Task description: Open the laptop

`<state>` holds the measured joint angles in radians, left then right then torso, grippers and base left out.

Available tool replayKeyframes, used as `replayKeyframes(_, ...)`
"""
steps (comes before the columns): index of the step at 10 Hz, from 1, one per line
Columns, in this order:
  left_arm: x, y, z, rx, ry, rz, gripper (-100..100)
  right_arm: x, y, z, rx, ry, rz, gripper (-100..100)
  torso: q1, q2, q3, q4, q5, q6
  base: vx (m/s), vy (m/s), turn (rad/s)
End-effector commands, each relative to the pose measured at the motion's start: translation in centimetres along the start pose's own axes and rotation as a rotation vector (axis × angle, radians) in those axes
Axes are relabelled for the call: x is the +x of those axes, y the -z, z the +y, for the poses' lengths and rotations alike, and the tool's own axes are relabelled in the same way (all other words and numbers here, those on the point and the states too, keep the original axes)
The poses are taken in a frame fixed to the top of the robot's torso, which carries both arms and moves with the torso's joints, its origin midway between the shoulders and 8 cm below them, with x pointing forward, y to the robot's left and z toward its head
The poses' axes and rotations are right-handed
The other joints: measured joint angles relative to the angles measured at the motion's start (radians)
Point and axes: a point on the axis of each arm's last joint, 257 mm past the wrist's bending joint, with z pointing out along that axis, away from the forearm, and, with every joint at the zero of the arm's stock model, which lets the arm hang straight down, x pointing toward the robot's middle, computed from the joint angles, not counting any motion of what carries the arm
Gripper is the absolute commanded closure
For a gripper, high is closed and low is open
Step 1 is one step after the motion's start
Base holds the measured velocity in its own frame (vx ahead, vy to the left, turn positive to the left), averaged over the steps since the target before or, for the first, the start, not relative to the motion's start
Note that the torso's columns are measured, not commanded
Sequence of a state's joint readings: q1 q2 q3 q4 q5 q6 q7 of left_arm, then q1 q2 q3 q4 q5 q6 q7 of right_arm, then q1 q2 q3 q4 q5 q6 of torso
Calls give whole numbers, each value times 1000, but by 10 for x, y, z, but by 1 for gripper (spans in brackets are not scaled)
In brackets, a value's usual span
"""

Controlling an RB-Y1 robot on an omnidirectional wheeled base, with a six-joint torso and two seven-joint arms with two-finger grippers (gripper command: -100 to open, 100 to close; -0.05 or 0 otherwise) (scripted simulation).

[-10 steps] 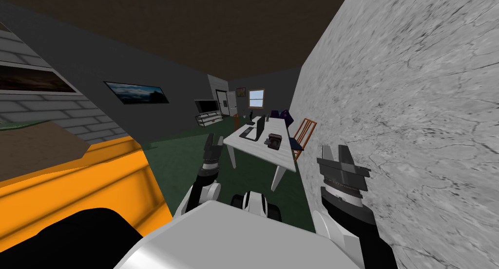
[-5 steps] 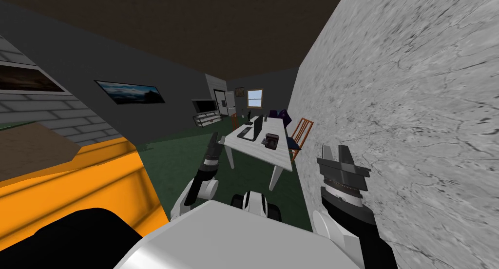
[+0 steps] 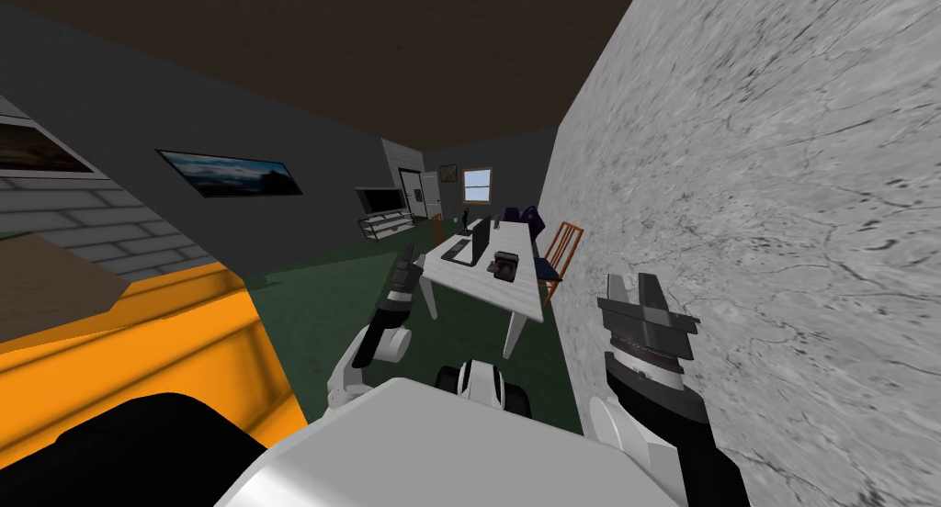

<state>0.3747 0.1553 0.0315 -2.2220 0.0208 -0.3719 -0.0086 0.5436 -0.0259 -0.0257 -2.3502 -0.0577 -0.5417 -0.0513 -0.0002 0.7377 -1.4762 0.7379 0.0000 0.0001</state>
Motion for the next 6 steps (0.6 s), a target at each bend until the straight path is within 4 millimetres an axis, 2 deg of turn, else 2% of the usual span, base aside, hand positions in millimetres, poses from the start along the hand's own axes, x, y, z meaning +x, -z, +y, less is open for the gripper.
replayKeyframes(1, -7, -8, 13, -42, -4, -9, -100, 0, 0, 0, 0, 0, 0, 0, 0, 0, 0, 0, 0, 0, 16, -43, -32)
replayKeyframes(6, -21, -24, 34, -111, -5, -33, -100, 0, 0, 0, 0, 0, 0, 0, 0, 0, 0, 0, 0, 0, 20, -60, -43)
